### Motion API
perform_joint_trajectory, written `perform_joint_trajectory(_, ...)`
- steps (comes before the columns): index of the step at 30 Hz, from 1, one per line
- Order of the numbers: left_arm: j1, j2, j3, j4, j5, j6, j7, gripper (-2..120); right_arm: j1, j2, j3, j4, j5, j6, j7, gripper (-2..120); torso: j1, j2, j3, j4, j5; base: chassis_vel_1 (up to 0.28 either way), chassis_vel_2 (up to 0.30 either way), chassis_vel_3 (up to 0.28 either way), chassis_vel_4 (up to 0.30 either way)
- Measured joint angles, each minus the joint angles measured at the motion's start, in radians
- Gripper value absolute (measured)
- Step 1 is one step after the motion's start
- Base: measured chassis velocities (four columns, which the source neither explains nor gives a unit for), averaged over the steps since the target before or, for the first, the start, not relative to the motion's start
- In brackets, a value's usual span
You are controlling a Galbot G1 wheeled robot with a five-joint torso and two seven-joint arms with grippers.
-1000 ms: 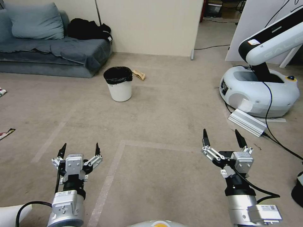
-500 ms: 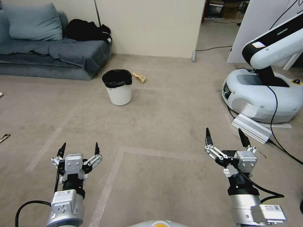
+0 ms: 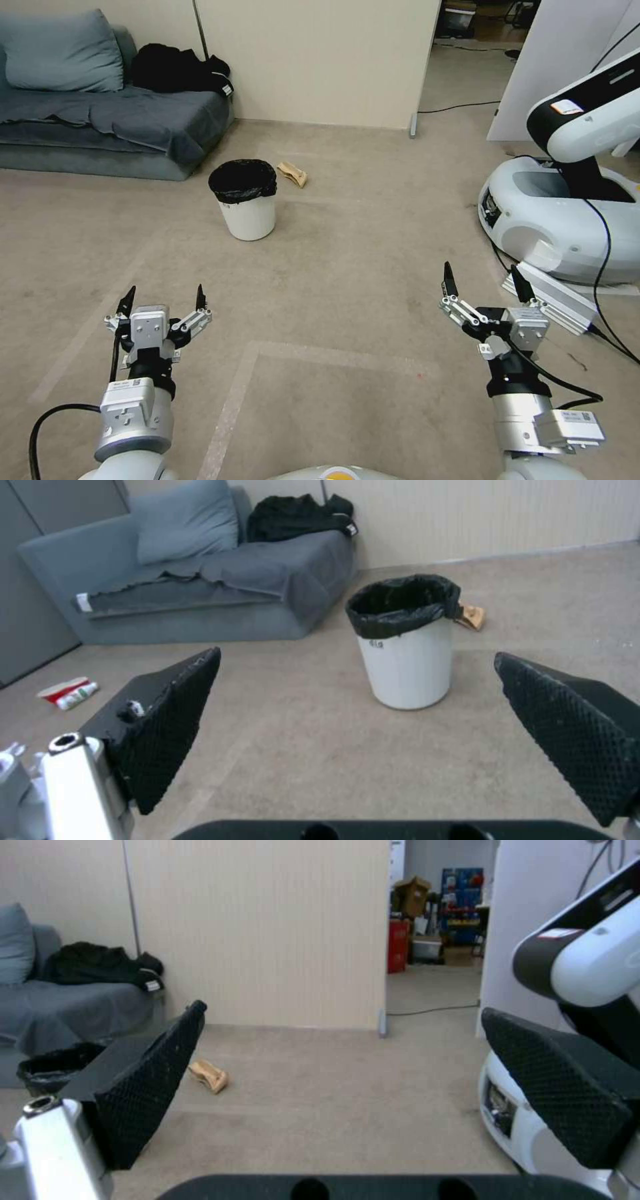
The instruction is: Pick up the trash bin, then pick up the garbage from the floor and place it into the trash bin.
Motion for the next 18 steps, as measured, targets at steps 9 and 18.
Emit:
perform_joint_trajectory(9,0.001,0.001,0.002,0.0,-0.006,0.0,0.008,100,0.01,-0.016,-0.016,-0.011,-0.008,-0.003,-0.002,100,0.0,0.0,0.0,-0.0002,-0.0001,-0.135,0.123,0.13,-0.143)
perform_joint_trajectory(18,0.001,0.001,0.004,0.0,-0.005,0.0,0.01,100,0.012,-0.024,-0.028,-0.022,-0.017,-0.003,-0.004,100,0.0,0.0,0.0,-0.0001,-0.0003,-0.105,0.117,0.121,-0.115)
